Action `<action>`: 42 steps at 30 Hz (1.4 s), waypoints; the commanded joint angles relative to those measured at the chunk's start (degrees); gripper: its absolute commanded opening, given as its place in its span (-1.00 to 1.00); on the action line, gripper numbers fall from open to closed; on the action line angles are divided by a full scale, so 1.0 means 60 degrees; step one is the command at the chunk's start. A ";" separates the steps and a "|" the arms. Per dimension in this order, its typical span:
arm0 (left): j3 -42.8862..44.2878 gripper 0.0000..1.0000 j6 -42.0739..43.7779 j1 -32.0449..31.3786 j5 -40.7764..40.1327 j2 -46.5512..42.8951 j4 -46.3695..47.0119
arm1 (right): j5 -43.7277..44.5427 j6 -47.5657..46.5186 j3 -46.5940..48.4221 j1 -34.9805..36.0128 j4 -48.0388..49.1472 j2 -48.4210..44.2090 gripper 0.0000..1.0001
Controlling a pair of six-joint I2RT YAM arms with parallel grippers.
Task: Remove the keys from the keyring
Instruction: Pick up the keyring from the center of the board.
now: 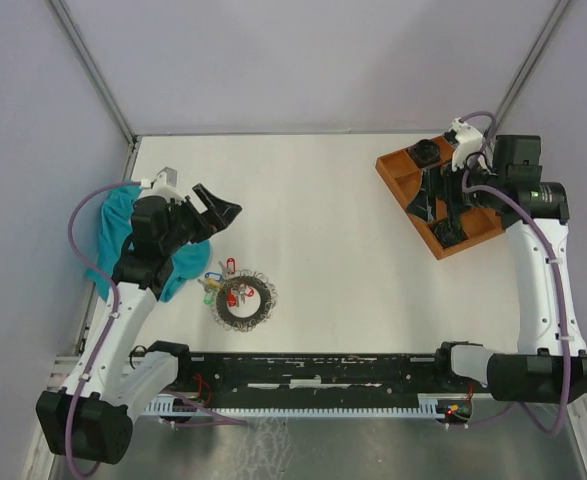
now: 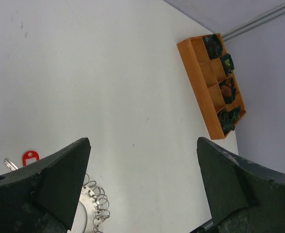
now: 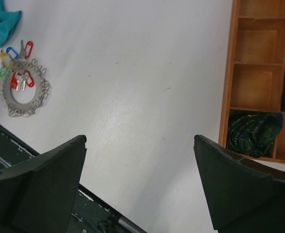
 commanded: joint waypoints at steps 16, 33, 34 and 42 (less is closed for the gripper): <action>-0.2644 0.33 -0.0768 -0.5259 -0.5668 -0.1260 -0.0064 | -0.3255 -0.1561 -0.3068 0.3099 0.2542 0.0101 0.99; -0.2270 -0.09 0.0621 -0.6495 -0.8493 0.1003 -0.0833 | -0.1658 -0.1405 -0.3288 0.5597 0.3041 0.0470 1.00; -0.2325 -0.13 0.0723 -0.6490 -0.8423 0.1001 -0.0614 | -0.1645 -0.1446 -0.3299 0.5597 0.3016 0.0481 1.00; -0.2030 -0.34 0.1317 -0.6337 -0.7794 0.2131 0.0335 | -0.1657 -0.1485 -0.3431 0.5570 0.3129 0.0441 1.00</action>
